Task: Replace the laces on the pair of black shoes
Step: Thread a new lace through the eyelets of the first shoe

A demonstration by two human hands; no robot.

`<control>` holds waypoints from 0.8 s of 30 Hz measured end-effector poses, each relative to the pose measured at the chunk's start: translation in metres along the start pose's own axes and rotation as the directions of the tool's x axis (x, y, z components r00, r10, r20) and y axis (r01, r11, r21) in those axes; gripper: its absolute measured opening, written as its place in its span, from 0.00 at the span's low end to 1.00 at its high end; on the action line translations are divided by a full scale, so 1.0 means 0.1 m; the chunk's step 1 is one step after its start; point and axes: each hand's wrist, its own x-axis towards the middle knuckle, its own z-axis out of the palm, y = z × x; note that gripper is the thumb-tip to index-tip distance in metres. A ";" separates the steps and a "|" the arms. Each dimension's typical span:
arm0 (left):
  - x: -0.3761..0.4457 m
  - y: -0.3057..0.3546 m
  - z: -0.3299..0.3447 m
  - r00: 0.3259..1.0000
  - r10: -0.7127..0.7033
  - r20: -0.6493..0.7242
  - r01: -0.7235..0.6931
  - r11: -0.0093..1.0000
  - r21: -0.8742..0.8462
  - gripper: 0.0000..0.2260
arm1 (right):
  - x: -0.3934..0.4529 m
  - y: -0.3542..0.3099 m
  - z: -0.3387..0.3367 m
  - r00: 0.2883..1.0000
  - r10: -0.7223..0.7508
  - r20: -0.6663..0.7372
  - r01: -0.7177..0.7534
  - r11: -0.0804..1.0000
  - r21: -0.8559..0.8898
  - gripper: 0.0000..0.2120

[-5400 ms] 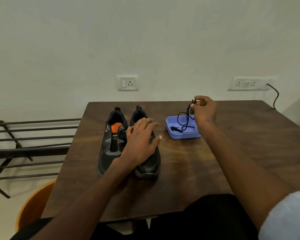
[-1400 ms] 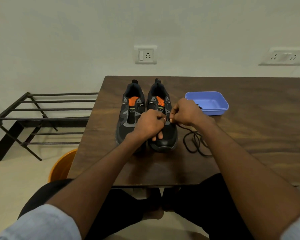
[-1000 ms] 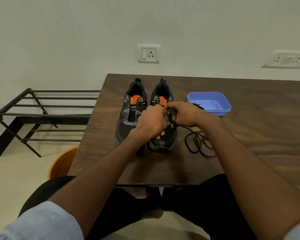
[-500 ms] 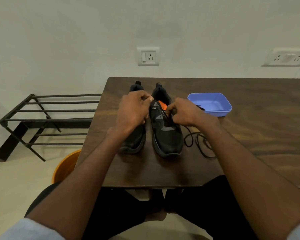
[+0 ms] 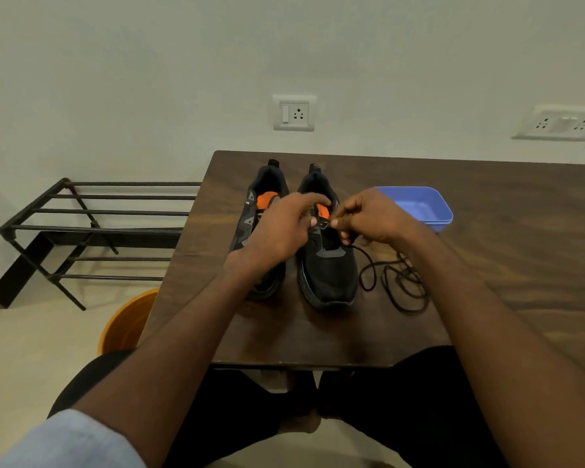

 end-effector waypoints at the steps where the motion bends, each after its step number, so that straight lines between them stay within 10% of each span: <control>1: 0.00 -0.02 0.00 0.997 0.029 0.073 -0.036 0.995 0.096 0.21 | 0.01 0.02 0.01 1.000 -0.015 -0.001 0.015 0.998 -0.055 0.04; 4: -0.01 -0.11 0.05 0.974 0.033 0.222 -0.107 0.937 0.333 0.28 | 0.02 0.00 0.03 0.999 -0.051 0.005 0.052 0.990 -0.134 0.04; 13: 0.03 -0.13 0.04 0.978 -0.033 0.206 -0.015 0.975 0.223 0.27 | 0.09 -0.02 0.20 0.998 -0.066 0.011 0.065 0.924 -0.377 0.05; 24: -0.01 -0.12 0.04 0.990 -0.041 0.136 0.020 0.989 0.149 0.17 | 0.14 0.03 0.23 0.993 0.091 0.071 -0.088 0.995 -0.045 0.06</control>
